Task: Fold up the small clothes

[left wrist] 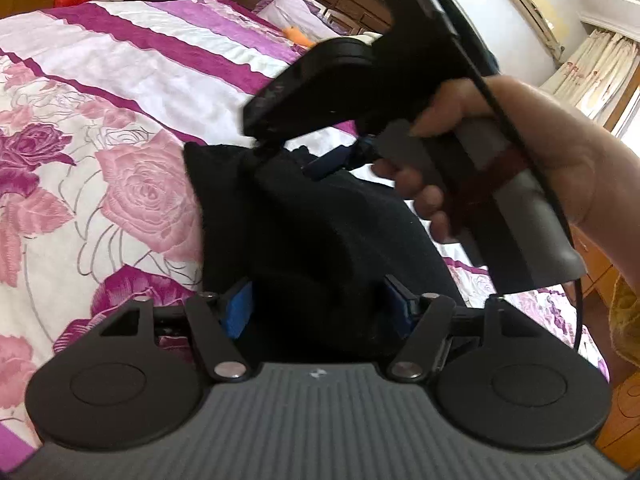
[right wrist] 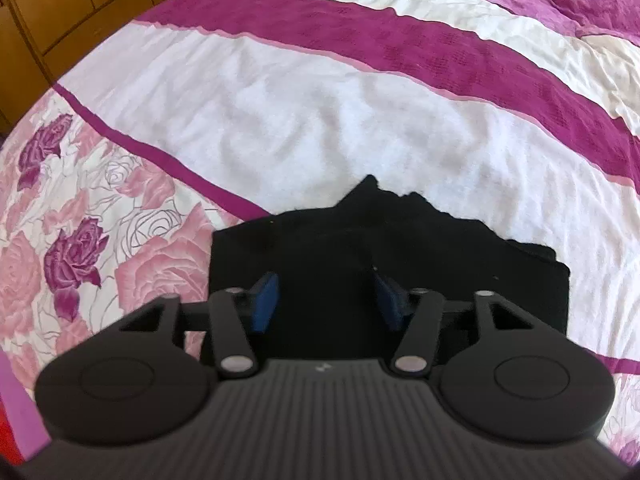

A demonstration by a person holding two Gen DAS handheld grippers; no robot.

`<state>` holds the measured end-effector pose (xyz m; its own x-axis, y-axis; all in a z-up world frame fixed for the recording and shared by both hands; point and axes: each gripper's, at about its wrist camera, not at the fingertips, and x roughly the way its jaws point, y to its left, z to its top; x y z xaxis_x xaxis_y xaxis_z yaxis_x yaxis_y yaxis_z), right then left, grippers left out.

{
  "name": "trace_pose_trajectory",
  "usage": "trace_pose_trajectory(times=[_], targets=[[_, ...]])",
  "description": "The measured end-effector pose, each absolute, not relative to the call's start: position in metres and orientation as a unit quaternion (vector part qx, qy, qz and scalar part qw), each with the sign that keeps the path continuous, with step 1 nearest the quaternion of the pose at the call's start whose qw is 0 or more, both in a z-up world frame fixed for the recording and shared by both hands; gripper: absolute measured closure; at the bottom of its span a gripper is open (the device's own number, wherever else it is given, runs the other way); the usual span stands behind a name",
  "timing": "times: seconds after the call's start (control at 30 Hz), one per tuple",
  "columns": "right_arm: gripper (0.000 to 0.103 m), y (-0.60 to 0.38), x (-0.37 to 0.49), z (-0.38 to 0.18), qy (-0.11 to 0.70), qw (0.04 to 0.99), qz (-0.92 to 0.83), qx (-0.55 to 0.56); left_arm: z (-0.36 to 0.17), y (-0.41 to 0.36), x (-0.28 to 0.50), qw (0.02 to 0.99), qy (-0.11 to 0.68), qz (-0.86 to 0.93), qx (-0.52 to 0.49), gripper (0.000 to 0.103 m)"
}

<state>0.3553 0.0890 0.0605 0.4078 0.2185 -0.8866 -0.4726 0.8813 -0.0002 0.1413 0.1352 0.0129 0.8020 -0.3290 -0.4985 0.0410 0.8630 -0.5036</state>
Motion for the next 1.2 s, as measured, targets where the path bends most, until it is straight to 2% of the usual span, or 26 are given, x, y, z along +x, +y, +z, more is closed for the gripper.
trace_pose_trajectory(times=[0.1, 0.27, 0.3, 0.33, 0.37, 0.43, 0.5, 0.63, 0.8, 0.93, 1.1, 1.2], targets=[[0.04, 0.096, 0.352, 0.054, 0.501, 0.825, 0.209, -0.16, 0.01, 0.135, 0.143, 0.918, 0.296, -0.103, -0.244, 0.04], [0.044, 0.083, 0.35, 0.049, 0.486, 0.827, 0.221, -0.176, 0.008, 0.133, 0.143, 0.921, 0.291, -0.103, -0.238, 0.041], [0.049, 0.079, 0.351, 0.048, 0.484, 0.828, 0.222, -0.177, 0.008, 0.133, 0.143, 0.921, 0.291, -0.103, -0.238, 0.041], [0.06, 0.075, 0.353, 0.046, 0.483, 0.828, 0.224, -0.174, 0.007, 0.132, 0.145, 0.922, 0.289, -0.104, -0.237, 0.043], [0.065, 0.072, 0.354, 0.044, 0.481, 0.83, 0.227, -0.167, 0.007, 0.132, 0.147, 0.922, 0.289, -0.104, -0.238, 0.046], [0.079, 0.065, 0.356, 0.044, 0.472, 0.838, 0.23, -0.148, 0.006, 0.133, 0.152, 0.919, 0.289, -0.109, -0.244, 0.062], [0.083, 0.059, 0.353, 0.047, 0.456, 0.848, 0.236, -0.132, 0.004, 0.136, 0.156, 0.916, 0.284, -0.114, -0.259, 0.079], [0.085, 0.043, 0.344, 0.06, 0.419, 0.869, 0.247, -0.088, 0.009, 0.134, 0.15, 0.923, 0.266, -0.118, -0.253, 0.084], [0.086, 0.028, 0.333, 0.093, 0.364, 0.889, 0.277, -0.01, 0.031, 0.134, 0.13, 0.944, 0.22, -0.107, -0.22, 0.084], [0.086, 0.045, 0.328, 0.107, 0.341, 0.888, 0.309, -0.009, 0.037, 0.148, 0.124, 0.95, 0.208, -0.079, -0.217, 0.084], [0.085, 0.078, 0.332, 0.072, 0.361, 0.876, 0.319, -0.034, 0.011, 0.167, 0.125, 0.94, 0.252, -0.032, -0.228, 0.084], [0.079, 0.086, 0.331, 0.049, 0.388, 0.866, 0.312, -0.048, -0.001, 0.168, 0.125, 0.936, 0.272, -0.029, -0.222, 0.082]])
